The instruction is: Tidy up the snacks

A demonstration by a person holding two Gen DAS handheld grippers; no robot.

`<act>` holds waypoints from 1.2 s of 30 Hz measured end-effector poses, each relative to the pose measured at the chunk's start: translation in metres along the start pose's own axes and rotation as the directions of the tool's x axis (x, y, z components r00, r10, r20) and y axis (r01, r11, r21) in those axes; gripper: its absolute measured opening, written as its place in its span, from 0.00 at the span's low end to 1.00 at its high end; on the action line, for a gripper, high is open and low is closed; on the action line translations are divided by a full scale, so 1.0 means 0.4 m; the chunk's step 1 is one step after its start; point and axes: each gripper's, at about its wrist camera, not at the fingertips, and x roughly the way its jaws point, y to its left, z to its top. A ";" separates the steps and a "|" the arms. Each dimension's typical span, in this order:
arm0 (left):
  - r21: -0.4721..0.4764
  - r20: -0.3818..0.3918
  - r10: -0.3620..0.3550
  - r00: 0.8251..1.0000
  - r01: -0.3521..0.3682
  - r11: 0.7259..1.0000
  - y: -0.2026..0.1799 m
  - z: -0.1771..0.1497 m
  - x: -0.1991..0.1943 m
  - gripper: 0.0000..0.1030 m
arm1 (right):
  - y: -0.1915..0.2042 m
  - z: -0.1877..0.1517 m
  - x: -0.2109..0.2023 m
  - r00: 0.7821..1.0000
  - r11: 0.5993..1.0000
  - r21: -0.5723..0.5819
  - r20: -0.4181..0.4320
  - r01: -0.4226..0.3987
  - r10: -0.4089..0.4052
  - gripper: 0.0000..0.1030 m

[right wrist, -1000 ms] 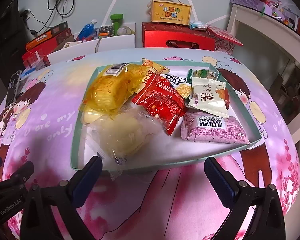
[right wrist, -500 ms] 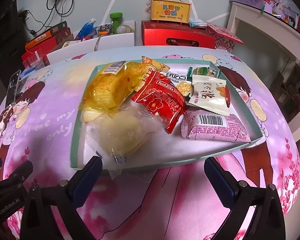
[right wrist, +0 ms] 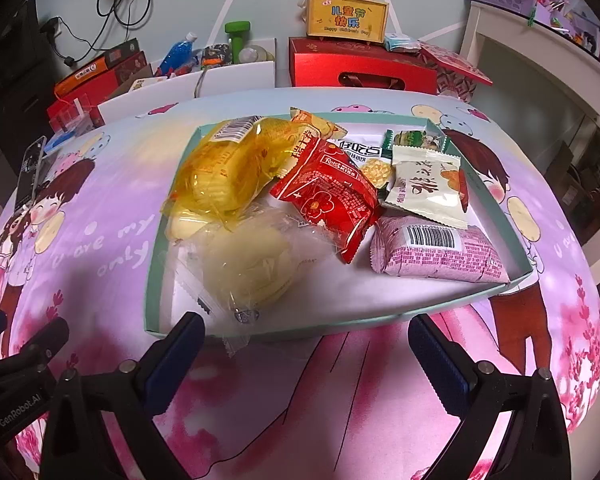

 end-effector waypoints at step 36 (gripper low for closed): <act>-0.010 -0.001 -0.001 1.000 0.001 1.000 0.002 0.001 -0.001 0.94 | -0.005 -0.003 0.001 1.000 1.000 0.007 0.004 -0.015 0.015 1.00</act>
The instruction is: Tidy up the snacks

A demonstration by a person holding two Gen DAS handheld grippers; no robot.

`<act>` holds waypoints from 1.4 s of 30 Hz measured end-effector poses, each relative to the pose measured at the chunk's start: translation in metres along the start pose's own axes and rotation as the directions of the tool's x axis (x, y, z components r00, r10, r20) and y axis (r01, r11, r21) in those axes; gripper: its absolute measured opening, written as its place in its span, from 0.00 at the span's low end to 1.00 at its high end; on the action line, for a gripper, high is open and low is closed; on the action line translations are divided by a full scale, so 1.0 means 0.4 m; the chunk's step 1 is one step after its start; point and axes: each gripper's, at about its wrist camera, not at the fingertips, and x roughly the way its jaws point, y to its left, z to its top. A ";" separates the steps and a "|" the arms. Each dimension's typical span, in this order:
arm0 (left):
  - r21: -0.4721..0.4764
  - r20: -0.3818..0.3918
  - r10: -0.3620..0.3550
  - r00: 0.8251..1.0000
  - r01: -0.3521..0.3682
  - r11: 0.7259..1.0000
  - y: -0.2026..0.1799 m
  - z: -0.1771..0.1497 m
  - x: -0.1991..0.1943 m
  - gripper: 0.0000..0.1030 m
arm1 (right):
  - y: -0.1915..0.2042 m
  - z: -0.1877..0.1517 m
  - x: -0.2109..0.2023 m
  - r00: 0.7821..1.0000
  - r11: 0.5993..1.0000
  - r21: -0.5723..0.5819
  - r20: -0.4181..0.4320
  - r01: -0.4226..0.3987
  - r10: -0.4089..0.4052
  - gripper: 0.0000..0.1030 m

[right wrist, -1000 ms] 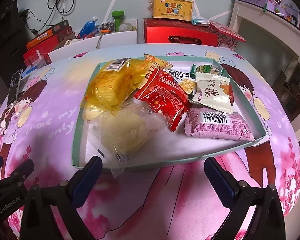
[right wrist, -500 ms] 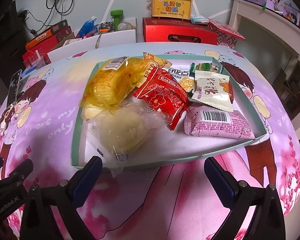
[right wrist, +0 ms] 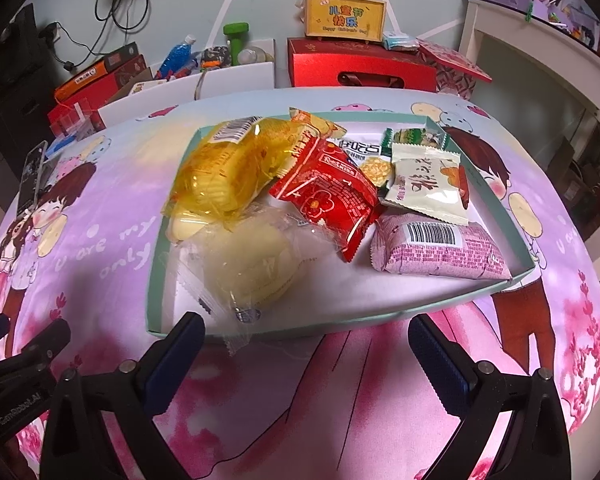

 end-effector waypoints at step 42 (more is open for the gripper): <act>-0.002 0.009 -0.002 1.000 0.002 1.000 -0.003 0.001 -0.009 0.94 | 0.005 0.011 -0.020 0.999 1.000 0.014 0.035 -0.011 0.011 1.00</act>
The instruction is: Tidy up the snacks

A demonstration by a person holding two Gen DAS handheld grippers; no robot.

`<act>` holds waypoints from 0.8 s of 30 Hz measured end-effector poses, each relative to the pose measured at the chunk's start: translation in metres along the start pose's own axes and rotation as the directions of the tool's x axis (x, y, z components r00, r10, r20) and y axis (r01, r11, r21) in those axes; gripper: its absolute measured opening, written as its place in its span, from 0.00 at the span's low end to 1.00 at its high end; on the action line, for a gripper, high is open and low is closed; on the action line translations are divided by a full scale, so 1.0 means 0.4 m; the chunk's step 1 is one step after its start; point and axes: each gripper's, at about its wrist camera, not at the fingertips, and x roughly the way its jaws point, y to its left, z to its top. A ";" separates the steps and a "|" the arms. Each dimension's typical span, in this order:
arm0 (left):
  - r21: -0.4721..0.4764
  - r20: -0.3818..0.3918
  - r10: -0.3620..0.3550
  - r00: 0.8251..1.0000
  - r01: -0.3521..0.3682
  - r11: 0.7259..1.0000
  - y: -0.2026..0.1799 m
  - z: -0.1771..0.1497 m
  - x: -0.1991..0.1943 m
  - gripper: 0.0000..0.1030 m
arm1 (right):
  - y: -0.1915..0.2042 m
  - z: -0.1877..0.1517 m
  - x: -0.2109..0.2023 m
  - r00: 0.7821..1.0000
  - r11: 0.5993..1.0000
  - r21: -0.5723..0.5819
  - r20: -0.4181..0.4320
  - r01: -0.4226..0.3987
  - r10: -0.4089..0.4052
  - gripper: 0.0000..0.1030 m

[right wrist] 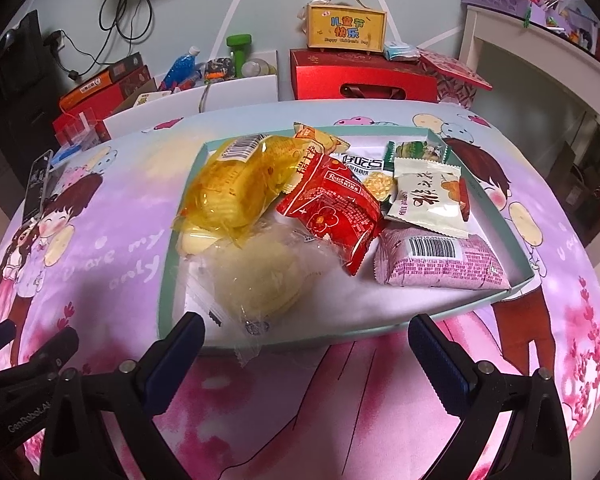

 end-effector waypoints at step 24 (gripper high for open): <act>-0.002 0.002 -0.001 1.000 0.001 1.000 0.002 0.001 -0.003 0.94 | -0.007 -0.005 -0.021 0.999 1.000 0.017 0.041 0.003 -0.004 1.00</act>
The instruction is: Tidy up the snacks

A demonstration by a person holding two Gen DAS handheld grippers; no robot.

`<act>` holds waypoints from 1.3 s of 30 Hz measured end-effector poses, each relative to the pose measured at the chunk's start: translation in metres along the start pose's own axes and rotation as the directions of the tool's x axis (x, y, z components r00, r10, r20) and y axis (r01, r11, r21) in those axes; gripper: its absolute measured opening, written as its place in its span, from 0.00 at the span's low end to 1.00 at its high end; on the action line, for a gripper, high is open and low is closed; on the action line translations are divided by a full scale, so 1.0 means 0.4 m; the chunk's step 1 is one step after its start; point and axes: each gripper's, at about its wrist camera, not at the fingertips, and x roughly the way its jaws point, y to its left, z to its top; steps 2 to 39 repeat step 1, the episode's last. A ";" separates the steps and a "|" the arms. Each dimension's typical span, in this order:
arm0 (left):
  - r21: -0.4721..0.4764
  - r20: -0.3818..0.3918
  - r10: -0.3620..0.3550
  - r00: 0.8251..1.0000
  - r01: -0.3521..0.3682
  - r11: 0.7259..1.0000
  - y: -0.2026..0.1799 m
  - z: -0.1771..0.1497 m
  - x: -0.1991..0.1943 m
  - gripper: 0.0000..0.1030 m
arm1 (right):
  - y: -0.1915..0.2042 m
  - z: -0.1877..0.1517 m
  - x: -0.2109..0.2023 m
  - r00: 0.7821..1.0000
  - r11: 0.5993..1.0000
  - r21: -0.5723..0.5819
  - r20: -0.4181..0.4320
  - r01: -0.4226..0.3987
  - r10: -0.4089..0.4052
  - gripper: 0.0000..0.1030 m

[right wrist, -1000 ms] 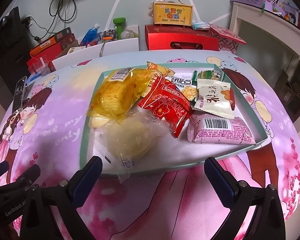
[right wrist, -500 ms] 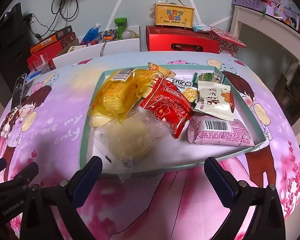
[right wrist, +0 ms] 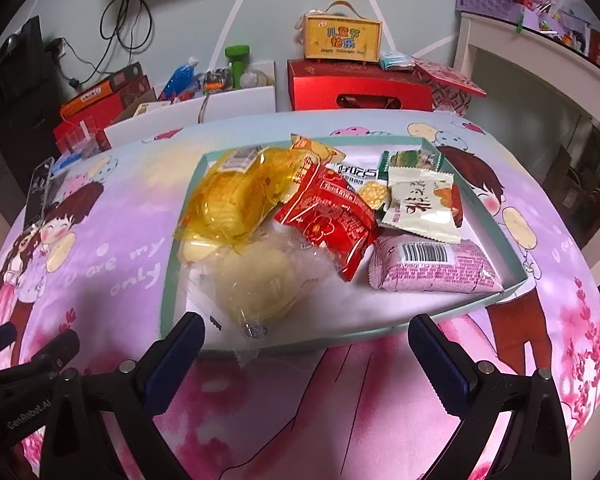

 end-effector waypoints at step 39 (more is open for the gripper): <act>0.000 0.000 0.000 1.000 0.000 1.000 -0.001 0.001 -0.001 0.94 | -0.001 0.001 0.002 1.000 1.000 0.006 -0.005 -0.003 0.003 1.00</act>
